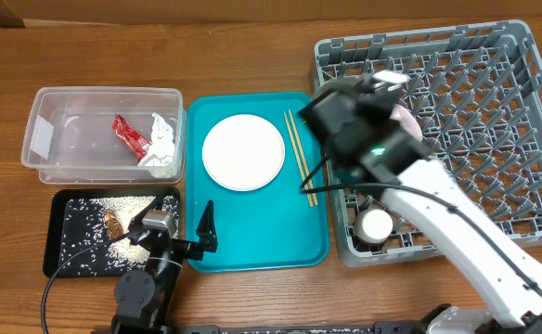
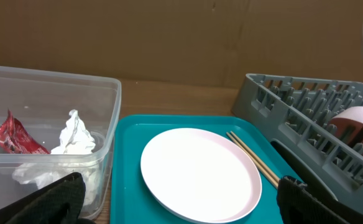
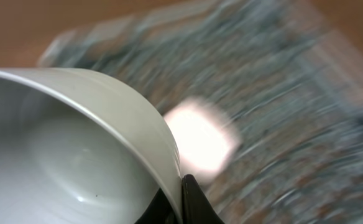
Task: Sort waste into correct bins and load items into the dishwasher
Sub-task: 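Carry the white bowl into the dish rack beside the pink bowl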
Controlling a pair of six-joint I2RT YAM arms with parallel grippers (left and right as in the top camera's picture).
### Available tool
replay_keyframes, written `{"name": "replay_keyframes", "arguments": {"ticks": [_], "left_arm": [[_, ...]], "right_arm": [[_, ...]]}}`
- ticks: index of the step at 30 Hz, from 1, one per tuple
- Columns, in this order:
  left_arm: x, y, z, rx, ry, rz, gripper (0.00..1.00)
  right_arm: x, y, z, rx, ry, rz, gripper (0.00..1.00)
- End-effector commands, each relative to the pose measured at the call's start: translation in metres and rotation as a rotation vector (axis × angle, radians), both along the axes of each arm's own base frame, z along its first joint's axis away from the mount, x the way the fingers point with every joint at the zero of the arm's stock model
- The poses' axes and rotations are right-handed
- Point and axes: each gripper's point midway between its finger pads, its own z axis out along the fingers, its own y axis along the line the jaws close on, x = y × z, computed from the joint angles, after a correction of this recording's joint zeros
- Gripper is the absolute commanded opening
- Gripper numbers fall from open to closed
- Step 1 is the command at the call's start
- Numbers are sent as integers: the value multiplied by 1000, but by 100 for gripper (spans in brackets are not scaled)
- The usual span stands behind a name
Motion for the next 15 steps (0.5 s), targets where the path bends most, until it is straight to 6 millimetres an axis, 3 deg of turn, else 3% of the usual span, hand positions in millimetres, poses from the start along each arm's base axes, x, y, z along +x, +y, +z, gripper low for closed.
{"name": "replay_keyframes", "arguments": {"ticks": [1,7,15], "left_arm": [[1,3,-1,19,-8,14,100],[1,3,-1,19,-8,15,100],[1,3,-1,19,-8,15,100]], "right_arm": [[8,-80,34,-277,-135,-260,4],[9,-146,-3,-300,2,-429,4],[16,-191,-47,-406,134,-540,4]]}}
